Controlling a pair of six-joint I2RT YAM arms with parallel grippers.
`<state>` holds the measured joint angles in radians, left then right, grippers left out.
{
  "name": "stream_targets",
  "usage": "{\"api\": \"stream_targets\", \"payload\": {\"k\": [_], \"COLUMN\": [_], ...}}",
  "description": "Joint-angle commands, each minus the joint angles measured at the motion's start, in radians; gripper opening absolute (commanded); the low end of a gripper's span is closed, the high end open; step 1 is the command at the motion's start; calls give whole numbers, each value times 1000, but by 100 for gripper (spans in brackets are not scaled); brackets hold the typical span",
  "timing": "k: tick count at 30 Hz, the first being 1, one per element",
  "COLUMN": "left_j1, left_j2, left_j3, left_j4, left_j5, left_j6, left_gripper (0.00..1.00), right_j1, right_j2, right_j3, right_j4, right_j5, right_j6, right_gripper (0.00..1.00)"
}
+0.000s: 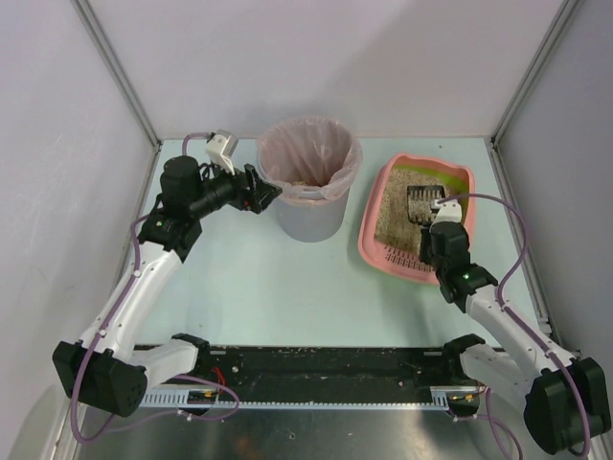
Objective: Clean the litter box
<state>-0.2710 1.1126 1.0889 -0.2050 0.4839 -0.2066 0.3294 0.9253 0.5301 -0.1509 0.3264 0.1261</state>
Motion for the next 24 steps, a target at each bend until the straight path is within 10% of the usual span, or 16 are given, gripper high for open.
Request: {"api": "stream_targets", "payload": {"k": [1, 24], "left_j1": [13, 16], "left_j2": [-2, -10], "left_j3": [3, -7], "left_j4": [15, 21], "left_j5": [30, -5], "left_j6": [-13, -1], "left_gripper": [86, 86], "right_j1": [66, 62], "right_j2": [-39, 21], "right_j3": [-4, 34], "right_j4": [60, -24], "right_j5": [95, 160], "right_j6": [-30, -8], "right_gripper": [0, 0]}}
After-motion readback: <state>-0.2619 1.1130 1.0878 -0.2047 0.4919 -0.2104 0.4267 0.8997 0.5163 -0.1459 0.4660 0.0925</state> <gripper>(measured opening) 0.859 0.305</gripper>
